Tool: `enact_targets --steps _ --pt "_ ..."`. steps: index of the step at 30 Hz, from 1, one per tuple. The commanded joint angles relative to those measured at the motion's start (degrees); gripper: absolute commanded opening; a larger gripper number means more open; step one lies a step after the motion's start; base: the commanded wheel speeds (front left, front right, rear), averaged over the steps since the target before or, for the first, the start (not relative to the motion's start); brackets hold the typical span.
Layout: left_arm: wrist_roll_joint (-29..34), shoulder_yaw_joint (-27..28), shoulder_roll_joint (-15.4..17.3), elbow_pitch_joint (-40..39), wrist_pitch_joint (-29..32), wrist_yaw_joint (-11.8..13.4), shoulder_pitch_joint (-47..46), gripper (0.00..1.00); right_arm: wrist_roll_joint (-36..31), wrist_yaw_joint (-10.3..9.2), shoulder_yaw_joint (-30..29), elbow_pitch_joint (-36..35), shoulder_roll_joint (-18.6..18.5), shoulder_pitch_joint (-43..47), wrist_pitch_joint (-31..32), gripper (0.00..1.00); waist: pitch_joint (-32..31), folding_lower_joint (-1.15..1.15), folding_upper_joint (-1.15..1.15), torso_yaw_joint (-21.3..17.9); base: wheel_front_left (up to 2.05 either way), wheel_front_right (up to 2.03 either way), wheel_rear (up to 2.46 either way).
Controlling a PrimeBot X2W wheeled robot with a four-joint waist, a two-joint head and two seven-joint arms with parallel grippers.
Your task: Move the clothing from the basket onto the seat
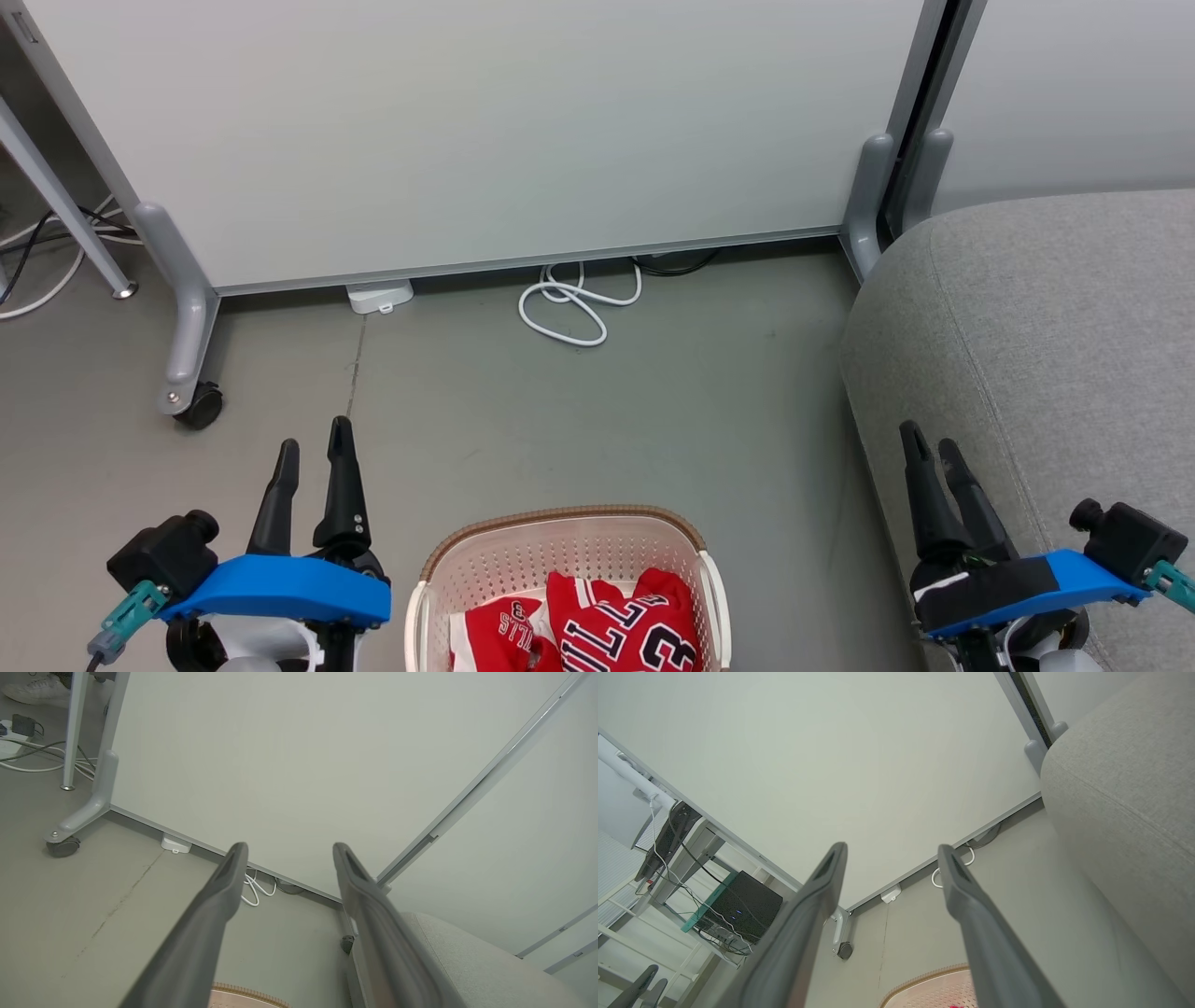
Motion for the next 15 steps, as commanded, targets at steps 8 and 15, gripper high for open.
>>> enact_targets --steps 8,15 --pt "7.0 -2.1 1.1 0.1 -1.8 1.3 -1.9 1.0 -6.3 0.14 1.2 0.0 -0.4 -1.7 -1.8 1.0 0.2 0.0 0.0 0.2 0.0 0.0 0.0" --pt "10.7 -3.3 1.4 0.5 -2.8 2.0 -2.1 1.0 -10.1 0.14 1.7 0.4 -0.4 -1.7 -2.8 1.0 0.4 0.0 0.0 0.3 0.0 0.0 0.0"
